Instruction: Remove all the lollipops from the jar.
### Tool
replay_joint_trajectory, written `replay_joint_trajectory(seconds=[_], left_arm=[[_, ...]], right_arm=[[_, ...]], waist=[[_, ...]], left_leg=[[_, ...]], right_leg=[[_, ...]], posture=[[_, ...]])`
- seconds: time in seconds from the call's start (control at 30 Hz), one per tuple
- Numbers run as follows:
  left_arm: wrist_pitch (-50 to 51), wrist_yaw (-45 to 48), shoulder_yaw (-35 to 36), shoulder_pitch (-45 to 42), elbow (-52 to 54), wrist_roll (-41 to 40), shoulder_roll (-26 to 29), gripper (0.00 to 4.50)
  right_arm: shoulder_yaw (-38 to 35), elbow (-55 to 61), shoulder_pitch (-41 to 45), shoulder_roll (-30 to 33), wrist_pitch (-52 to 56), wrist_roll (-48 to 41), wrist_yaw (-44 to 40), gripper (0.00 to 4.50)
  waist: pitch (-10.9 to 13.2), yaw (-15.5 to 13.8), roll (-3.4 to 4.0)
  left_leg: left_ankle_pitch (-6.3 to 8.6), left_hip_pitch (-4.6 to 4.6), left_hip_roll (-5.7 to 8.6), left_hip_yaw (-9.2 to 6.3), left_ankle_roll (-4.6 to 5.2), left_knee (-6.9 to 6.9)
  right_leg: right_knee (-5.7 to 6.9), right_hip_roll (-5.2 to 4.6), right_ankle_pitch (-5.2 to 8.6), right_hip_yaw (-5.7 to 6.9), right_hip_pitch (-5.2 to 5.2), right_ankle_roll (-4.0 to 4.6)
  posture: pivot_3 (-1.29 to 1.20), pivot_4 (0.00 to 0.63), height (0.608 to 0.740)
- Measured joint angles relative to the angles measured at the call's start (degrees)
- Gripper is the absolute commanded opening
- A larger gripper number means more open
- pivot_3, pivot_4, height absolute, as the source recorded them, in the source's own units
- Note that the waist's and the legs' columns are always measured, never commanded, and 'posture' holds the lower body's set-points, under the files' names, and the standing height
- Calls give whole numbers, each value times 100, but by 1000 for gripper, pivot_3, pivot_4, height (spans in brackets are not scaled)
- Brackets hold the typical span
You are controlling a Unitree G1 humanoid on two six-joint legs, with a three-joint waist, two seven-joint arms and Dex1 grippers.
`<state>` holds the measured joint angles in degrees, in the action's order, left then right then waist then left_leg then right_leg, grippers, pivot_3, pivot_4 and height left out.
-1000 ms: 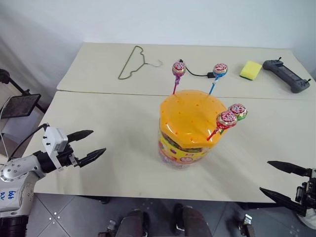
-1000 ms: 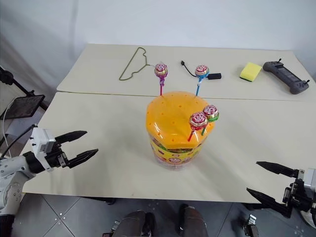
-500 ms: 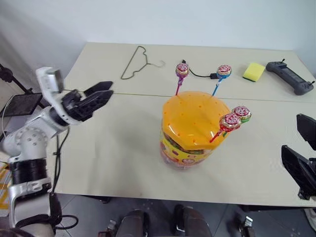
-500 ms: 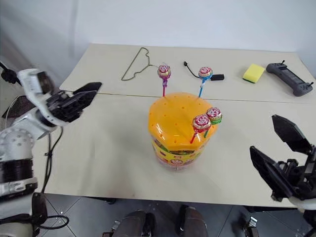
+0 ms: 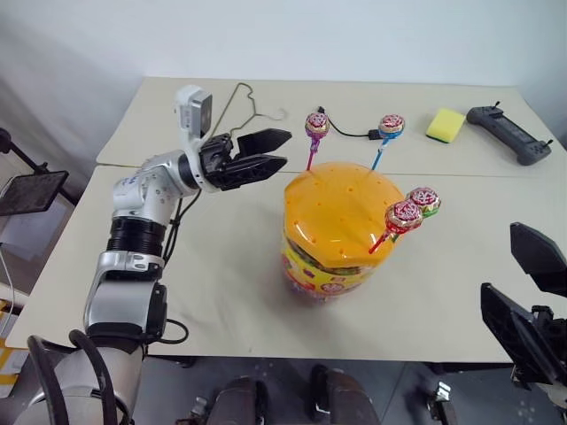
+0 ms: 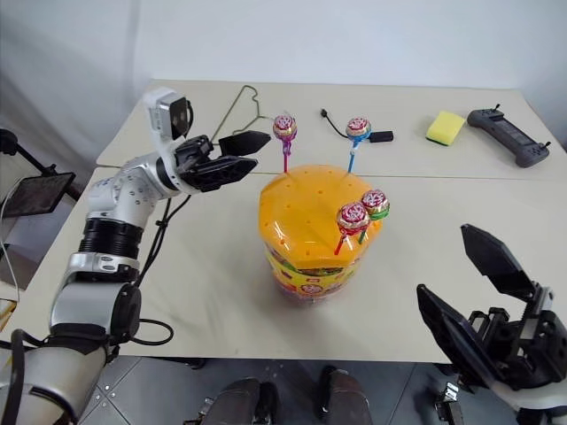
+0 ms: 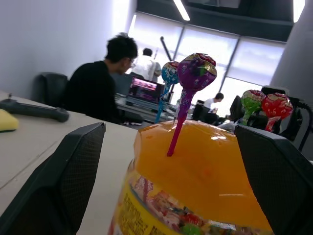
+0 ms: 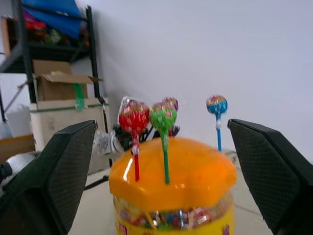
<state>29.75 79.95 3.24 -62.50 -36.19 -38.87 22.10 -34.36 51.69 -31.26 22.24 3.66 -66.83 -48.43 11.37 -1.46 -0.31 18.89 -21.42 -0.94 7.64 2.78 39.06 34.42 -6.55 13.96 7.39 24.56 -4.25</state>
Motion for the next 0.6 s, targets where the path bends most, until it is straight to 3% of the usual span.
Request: replay_joint_trajectory(seconds=[0.13,0.23,0.6], left_arm=[[-107,104,-1,-204,-176,133,-283,4468],[-128,203,7,-295,-349,213,-359,3919],[-221,496,40,-511,-758,416,-420,601]], right_arm=[[-102,-39,-176,-7,-144,66,-80,4500],[-243,-172,-307,25,-206,99,-156,4500],[-249,-422,-264,133,-243,163,-143,4500]], waist=[[2,13,-3],[2,9,-4],[3,7,-5]], left_leg=[[2,9,1,18,12,3],[4,12,0,17,13,3],[8,11,-1,18,14,3]], right_leg=[[-3,-5,-1,-9,0,-2],[-20,-6,-1,-22,0,-1],[-22,-11,-1,-27,2,-1]], posture=[[0,150,740],[0,150,740],[0,150,740]])
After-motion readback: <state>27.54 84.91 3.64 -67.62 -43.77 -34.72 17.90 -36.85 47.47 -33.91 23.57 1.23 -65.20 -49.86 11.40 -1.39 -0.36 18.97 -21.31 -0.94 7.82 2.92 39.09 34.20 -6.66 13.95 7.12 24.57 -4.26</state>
